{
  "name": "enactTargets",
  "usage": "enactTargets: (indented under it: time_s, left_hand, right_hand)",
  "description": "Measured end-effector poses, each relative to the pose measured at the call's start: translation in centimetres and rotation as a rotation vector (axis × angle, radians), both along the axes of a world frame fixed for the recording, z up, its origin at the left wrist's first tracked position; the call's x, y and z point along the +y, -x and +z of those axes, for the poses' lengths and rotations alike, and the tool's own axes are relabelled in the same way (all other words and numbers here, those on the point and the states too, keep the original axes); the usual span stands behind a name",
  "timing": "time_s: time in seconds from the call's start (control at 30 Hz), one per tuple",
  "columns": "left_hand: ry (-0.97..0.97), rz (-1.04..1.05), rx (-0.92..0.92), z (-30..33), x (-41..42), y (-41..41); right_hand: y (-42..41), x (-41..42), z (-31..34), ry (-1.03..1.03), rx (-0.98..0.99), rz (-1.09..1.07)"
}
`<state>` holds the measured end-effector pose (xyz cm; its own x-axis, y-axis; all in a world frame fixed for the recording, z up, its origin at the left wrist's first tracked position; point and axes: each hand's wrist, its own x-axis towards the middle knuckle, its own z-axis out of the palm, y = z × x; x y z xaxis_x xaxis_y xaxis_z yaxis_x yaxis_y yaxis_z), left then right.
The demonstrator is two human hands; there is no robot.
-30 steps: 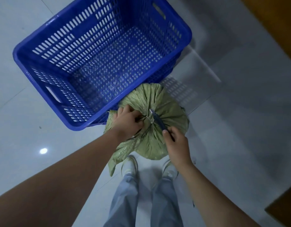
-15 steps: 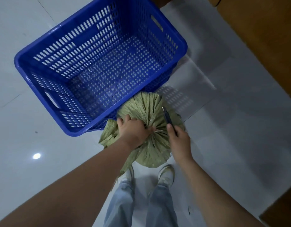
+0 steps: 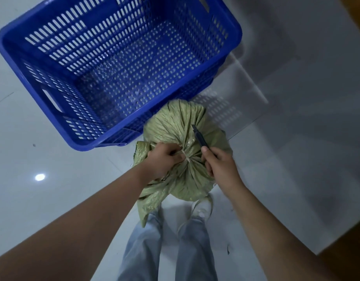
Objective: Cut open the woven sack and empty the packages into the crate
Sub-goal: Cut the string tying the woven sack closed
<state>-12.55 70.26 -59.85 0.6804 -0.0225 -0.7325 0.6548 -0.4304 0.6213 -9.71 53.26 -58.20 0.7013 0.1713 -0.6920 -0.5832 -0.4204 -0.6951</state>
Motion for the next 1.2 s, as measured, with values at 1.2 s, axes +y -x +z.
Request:
enactTargets:
  time_s: [1.2]
  left_hand:
    - [0.085,-0.002,-0.077,2.1,2.0,-1.4]
  right_hand:
    - [-4.0,-1.4,0.6,0.164,0.013,0.617]
